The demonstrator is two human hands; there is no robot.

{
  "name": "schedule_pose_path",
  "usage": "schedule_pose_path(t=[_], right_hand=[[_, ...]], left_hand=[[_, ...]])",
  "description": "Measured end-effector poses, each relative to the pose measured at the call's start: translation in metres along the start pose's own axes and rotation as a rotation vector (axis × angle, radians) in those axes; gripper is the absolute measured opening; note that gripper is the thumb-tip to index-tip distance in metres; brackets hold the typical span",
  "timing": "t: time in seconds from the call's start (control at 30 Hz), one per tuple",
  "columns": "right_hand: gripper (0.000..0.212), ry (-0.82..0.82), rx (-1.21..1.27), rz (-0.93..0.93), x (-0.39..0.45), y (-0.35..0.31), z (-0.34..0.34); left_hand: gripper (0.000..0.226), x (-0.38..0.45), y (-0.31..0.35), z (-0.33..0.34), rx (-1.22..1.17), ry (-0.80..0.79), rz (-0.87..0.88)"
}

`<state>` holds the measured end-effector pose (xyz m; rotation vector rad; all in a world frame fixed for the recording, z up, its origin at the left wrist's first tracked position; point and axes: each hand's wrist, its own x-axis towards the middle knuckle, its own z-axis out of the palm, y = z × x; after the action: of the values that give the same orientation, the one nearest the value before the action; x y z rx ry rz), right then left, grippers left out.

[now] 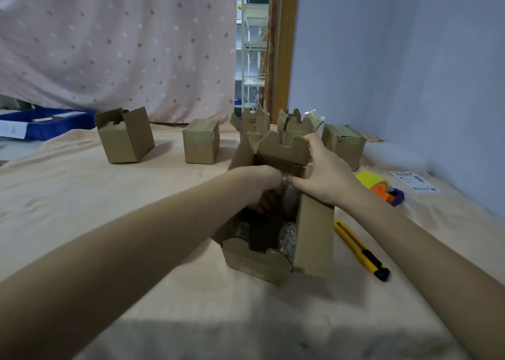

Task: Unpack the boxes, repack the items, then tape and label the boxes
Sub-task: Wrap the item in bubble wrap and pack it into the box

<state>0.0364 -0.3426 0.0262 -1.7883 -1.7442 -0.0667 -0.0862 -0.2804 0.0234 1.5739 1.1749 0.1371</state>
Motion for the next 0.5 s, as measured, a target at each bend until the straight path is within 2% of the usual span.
schedule_pose_path(t=[0.03, 0.1, 0.23, 0.27, 0.33, 0.5], right_hand=[[0.058, -0.013, -0.007, 0.011, 0.001, 0.000, -0.001], [0.060, -0.027, -0.086, 0.018, 0.002, -0.004, -0.001], [0.065, -0.040, -0.324, 0.007, 0.001, -0.016, 0.000], [0.065, -0.047, -0.342, 0.017, 0.000, -0.018, 0.001], [0.068, -0.049, -0.353, 0.046, -0.002, -0.020, 0.002], [0.083, -0.102, -0.417, 0.091, 0.001, -0.025, 0.000]], left_hand=[[0.024, -0.004, -0.002, -0.003, 0.210, -0.033, 0.020], [0.028, -0.016, -0.005, -0.003, 0.688, 0.001, 0.158], [0.025, -0.037, -0.002, 0.007, 1.847, 0.169, 0.630], [0.023, -0.036, -0.002, 0.001, 2.066, 0.189, 0.701], [0.024, -0.032, -0.002, -0.014, 2.304, 0.196, 0.631], [0.043, -0.017, -0.010, -0.025, 2.407, 0.163, 0.323]])
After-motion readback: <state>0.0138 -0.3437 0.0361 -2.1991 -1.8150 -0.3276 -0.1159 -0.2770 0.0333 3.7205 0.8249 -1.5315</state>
